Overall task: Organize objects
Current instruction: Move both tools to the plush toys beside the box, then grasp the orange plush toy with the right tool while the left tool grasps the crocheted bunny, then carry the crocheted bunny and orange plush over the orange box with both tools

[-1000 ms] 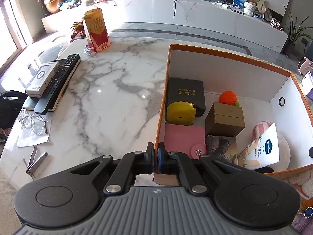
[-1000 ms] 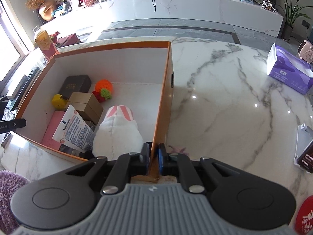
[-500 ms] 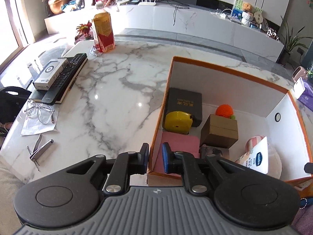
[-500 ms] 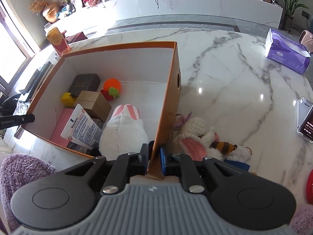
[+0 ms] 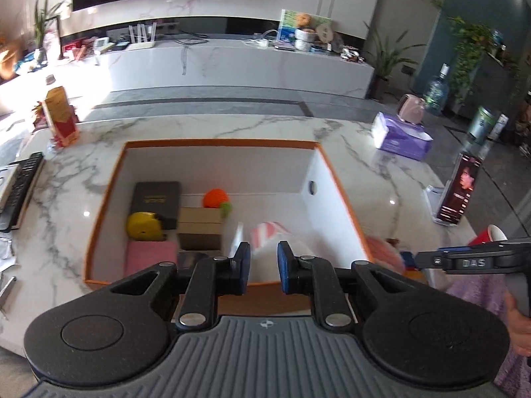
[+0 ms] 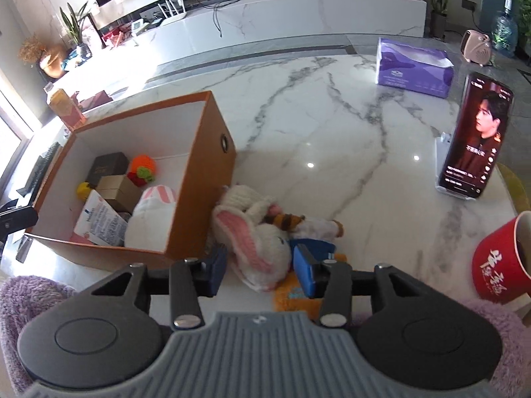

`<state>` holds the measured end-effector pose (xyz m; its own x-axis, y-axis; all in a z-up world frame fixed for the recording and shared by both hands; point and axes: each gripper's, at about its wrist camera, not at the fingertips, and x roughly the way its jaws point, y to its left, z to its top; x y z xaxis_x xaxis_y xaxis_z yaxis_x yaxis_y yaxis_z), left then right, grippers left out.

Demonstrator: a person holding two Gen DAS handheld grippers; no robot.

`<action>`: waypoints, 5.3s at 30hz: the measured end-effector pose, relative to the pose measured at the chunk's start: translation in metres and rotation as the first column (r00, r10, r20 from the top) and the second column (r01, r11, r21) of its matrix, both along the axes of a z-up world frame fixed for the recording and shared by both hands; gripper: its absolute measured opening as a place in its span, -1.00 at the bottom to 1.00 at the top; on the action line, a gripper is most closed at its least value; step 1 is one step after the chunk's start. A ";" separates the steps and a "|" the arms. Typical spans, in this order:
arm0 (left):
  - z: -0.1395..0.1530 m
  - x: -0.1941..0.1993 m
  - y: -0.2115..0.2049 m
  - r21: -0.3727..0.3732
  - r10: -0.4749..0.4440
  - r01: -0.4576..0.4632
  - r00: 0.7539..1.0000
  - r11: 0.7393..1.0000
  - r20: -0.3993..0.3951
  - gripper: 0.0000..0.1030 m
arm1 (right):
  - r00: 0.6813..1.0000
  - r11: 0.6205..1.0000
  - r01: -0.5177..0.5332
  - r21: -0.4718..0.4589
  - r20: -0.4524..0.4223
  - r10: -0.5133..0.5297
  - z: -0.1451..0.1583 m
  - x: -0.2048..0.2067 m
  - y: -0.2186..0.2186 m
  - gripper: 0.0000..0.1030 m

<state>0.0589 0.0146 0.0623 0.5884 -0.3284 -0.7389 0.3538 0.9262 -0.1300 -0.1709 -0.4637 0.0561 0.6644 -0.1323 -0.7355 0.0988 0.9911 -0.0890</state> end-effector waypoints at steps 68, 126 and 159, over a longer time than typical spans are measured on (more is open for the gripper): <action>-0.108 0.039 -0.194 0.046 0.056 -0.040 0.900 0.998 -0.433 0.14 | 0.869 0.839 -0.456 -0.297 -0.351 0.348 -0.062 0.063 -0.069 0.11; -0.015 -0.004 -0.122 -0.200 -0.138 0.098 0.971 0.975 -0.195 -0.21 | 0.885 0.786 -0.445 -0.429 -0.075 0.460 0.013 -0.022 -0.025 0.11; -0.041 0.152 0.004 -0.168 -0.182 0.132 0.928 0.977 -0.326 -0.20 | 0.826 0.809 -0.563 -0.167 -0.125 0.549 0.013 0.090 0.131 0.11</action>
<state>0.2112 0.0183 0.0218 0.2446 -0.5107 -0.8243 0.4055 0.8260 -0.3914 -0.0805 -0.3323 0.0689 0.6169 0.1046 -0.7801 -0.4771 0.8379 -0.2649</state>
